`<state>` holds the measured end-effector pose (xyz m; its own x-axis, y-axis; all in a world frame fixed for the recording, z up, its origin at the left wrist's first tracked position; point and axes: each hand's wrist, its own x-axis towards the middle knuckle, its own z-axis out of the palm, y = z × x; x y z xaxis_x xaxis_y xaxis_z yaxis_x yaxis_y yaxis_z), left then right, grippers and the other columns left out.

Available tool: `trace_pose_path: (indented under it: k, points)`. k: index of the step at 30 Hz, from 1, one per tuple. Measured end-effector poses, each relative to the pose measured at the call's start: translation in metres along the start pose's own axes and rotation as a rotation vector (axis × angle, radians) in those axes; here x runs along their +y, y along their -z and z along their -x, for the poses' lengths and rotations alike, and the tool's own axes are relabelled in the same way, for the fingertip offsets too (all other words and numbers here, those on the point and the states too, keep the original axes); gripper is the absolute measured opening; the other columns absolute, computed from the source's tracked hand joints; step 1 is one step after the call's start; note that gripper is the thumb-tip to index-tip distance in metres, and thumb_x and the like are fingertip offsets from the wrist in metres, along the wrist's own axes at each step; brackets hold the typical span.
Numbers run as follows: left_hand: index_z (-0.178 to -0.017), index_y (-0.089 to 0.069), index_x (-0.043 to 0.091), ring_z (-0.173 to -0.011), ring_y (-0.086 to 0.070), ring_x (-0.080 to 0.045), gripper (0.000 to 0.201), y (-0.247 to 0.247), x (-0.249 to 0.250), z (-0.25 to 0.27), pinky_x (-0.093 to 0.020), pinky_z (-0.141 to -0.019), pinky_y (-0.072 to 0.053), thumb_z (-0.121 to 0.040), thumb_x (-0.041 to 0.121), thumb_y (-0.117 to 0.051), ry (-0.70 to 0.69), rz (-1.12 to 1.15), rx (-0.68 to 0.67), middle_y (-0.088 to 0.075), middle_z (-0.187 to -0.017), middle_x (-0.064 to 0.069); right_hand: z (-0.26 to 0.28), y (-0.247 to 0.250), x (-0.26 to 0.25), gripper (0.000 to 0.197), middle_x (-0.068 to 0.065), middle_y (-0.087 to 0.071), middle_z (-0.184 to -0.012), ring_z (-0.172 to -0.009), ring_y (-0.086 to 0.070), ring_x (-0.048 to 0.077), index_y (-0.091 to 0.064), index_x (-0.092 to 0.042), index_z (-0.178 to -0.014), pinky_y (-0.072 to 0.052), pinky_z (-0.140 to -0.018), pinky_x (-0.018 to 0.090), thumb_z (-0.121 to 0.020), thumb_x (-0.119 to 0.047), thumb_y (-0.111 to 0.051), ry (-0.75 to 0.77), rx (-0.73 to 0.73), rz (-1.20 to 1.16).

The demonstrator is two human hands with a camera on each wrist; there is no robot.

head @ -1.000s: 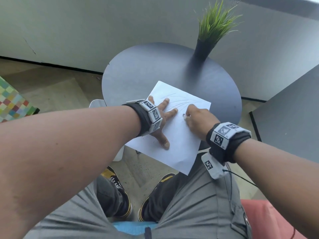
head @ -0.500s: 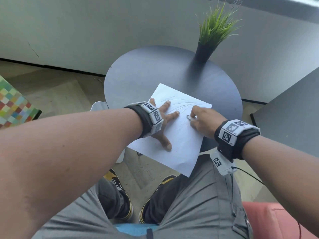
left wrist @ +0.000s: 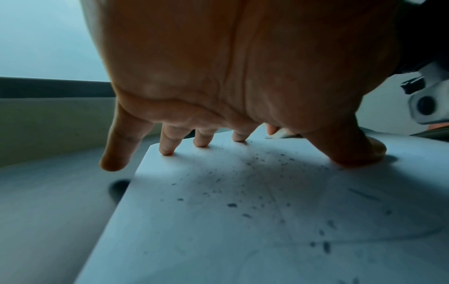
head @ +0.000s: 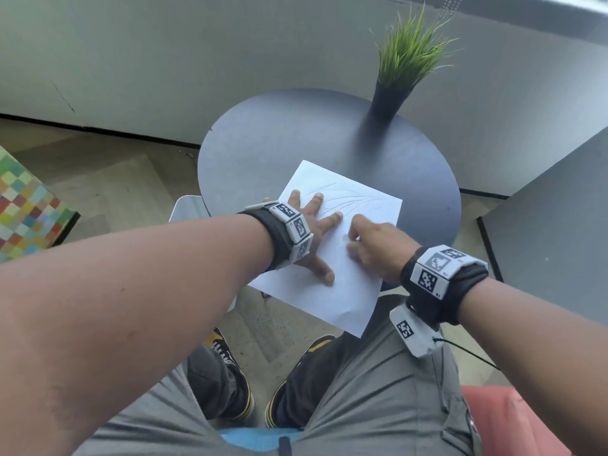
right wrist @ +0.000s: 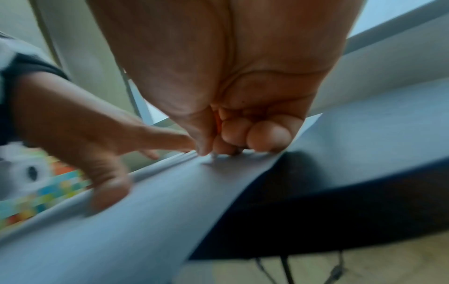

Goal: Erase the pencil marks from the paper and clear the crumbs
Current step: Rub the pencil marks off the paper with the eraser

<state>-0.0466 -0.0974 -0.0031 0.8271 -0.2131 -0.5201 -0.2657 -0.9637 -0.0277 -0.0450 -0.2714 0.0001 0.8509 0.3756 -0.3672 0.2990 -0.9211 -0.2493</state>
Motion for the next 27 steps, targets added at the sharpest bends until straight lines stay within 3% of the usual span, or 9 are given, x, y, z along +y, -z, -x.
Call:
trace_pose_path:
  k: [3, 7, 10, 12, 16, 21, 23, 26, 27]
  points:
    - [-0.152, 0.014, 0.046, -0.147, 0.012, -0.046, 0.130, 0.003, 0.001, 0.001, -0.072, -0.107, -0.023, -0.054, 0.095, -0.057, -0.005, 0.000, -0.019, 0.020, -0.164, 0.000, 0.005, -0.003, -0.010, 0.020, 0.012, -0.060, -0.099, -0.088, -0.055, 0.031, -0.046, -0.019, -0.108, -0.048, -0.077, 0.038, -0.096, -0.034, -0.045, 0.134, -0.055, 0.075]
    - [-0.152, 0.014, 0.047, -0.147, 0.011, -0.045, 0.130, 0.004, 0.001, 0.001, -0.071, -0.105, -0.026, -0.053, 0.094, -0.057, -0.007, -0.010, -0.022, 0.018, -0.164, 0.001, -0.011, 0.010, 0.002, 0.023, 0.019, -0.060, -0.106, -0.092, -0.056, 0.035, -0.043, -0.013, -0.110, -0.046, -0.073, 0.038, -0.097, -0.031, -0.041, -0.027, 0.075, 0.066]
    - [-0.152, 0.013, 0.046, -0.147, 0.011, -0.045, 0.130, 0.003, 0.000, 0.003, -0.070, -0.106, -0.026, -0.054, 0.094, -0.058, -0.016, -0.010, -0.017, 0.018, -0.164, 0.001, 0.002, -0.002, -0.014, 0.019, 0.007, -0.059, -0.093, -0.084, -0.052, 0.031, -0.040, -0.015, -0.111, -0.037, -0.068, 0.035, -0.096, -0.027, -0.044, 0.199, -0.047, 0.116]
    - [-0.152, 0.014, 0.046, -0.147, 0.012, -0.044, 0.130, 0.003, -0.001, 0.003, -0.069, -0.107, -0.025, -0.054, 0.093, -0.058, -0.023, 0.001, -0.010, 0.019, -0.164, 0.001, 0.007, -0.003, -0.014, 0.017, 0.001, -0.057, -0.090, -0.084, -0.051, 0.028, -0.042, -0.017, -0.108, -0.039, -0.069, 0.035, -0.095, -0.026, -0.047, 0.296, -0.105, 0.138]
    - [-0.152, 0.015, 0.044, -0.148, 0.011, -0.042, 0.132, 0.001, -0.003, 0.000, -0.068, -0.107, -0.026, -0.053, 0.095, -0.056, -0.023, -0.007, -0.011, 0.020, -0.163, 0.003, -0.006, 0.011, 0.002, 0.021, 0.013, -0.060, -0.099, -0.086, -0.056, 0.032, -0.040, -0.020, -0.112, -0.043, -0.070, 0.036, -0.098, -0.035, -0.041, 0.102, 0.009, 0.144]
    - [-0.154, 0.014, 0.037, -0.150, 0.006, -0.035, 0.144, -0.006, -0.012, -0.002, -0.070, -0.106, -0.023, -0.041, 0.102, -0.049, -0.045, -0.037, 0.027, 0.019, -0.164, 0.007, 0.017, 0.000, -0.022, 0.021, 0.011, -0.060, -0.098, -0.086, -0.053, 0.030, -0.043, -0.013, -0.112, -0.041, -0.069, 0.036, -0.092, -0.015, -0.046, 0.372, -0.196, 0.200]
    - [-0.155, 0.014, 0.035, -0.150, 0.007, -0.035, 0.144, -0.006, -0.012, -0.002, -0.071, -0.109, -0.018, -0.044, 0.101, -0.050, -0.055, -0.043, 0.028, 0.019, -0.164, 0.006, 0.004, 0.009, -0.016, 0.022, 0.009, -0.059, -0.096, -0.084, -0.051, 0.028, -0.046, -0.015, -0.114, -0.040, -0.069, 0.035, -0.093, -0.018, -0.044, 0.296, -0.120, 0.206]
    - [-0.155, 0.015, 0.032, -0.151, 0.008, -0.033, 0.145, -0.005, -0.015, -0.002, -0.071, -0.110, -0.015, -0.045, 0.100, -0.051, -0.064, -0.046, 0.024, 0.019, -0.164, 0.007, -0.021, 0.020, -0.002, 0.017, 0.009, -0.061, -0.099, -0.088, -0.056, 0.030, -0.049, -0.019, -0.109, -0.044, -0.071, 0.034, -0.096, -0.030, -0.046, 0.029, 0.068, 0.087]
    - [-0.155, 0.016, 0.031, -0.151, 0.009, -0.032, 0.147, -0.005, -0.017, -0.002, -0.071, -0.110, -0.015, -0.045, 0.100, -0.051, -0.067, -0.049, 0.022, 0.019, -0.164, 0.008, -0.024, 0.019, -0.003, 0.016, 0.007, -0.061, -0.100, -0.090, -0.055, 0.028, -0.051, -0.021, -0.108, -0.044, -0.074, 0.033, -0.096, -0.031, -0.048, 0.034, 0.080, 0.064]
